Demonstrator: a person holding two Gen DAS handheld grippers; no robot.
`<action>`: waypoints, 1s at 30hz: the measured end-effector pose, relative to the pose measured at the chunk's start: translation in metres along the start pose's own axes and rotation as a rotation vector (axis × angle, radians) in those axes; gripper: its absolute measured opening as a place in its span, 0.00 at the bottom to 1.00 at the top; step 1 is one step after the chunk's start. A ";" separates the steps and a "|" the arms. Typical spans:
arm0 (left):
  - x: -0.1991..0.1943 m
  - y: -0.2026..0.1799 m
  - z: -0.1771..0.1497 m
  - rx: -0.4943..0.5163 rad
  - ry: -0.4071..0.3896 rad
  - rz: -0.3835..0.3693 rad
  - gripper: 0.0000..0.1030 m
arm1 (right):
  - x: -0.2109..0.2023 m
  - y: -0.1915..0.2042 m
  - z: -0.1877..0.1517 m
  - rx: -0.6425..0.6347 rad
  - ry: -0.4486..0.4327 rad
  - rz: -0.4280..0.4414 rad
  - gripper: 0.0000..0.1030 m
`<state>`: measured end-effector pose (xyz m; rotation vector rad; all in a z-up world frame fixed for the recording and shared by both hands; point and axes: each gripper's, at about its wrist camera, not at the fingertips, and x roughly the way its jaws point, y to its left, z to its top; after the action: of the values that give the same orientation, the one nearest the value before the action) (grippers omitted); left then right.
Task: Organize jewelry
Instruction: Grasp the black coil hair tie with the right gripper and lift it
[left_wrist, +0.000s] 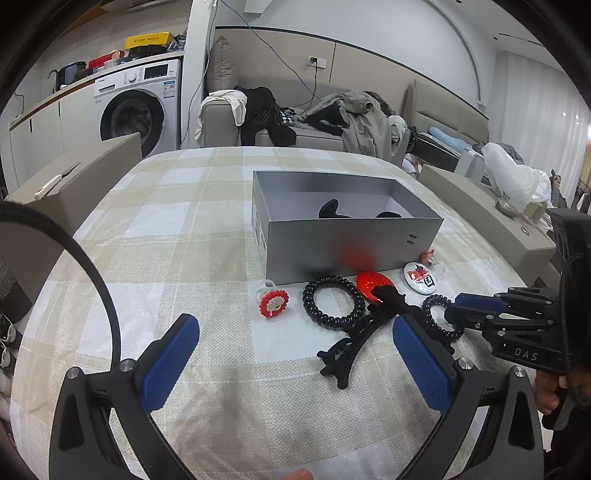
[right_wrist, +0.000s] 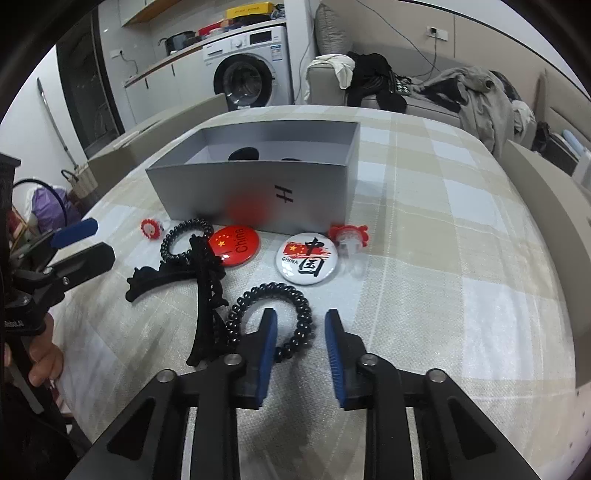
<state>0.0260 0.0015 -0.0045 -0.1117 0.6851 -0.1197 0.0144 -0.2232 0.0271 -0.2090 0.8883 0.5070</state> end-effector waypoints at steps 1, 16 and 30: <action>0.000 0.000 0.000 0.000 0.001 -0.001 0.99 | 0.000 0.002 0.000 -0.009 -0.002 -0.006 0.20; 0.003 -0.001 0.001 -0.009 0.015 0.002 0.99 | -0.025 -0.022 -0.001 0.103 -0.135 0.037 0.08; 0.006 -0.014 -0.001 0.036 0.094 0.001 0.91 | -0.042 -0.034 -0.003 0.219 -0.218 0.192 0.08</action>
<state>0.0291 -0.0135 -0.0069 -0.0718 0.7764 -0.1365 0.0073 -0.2676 0.0568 0.1313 0.7466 0.5936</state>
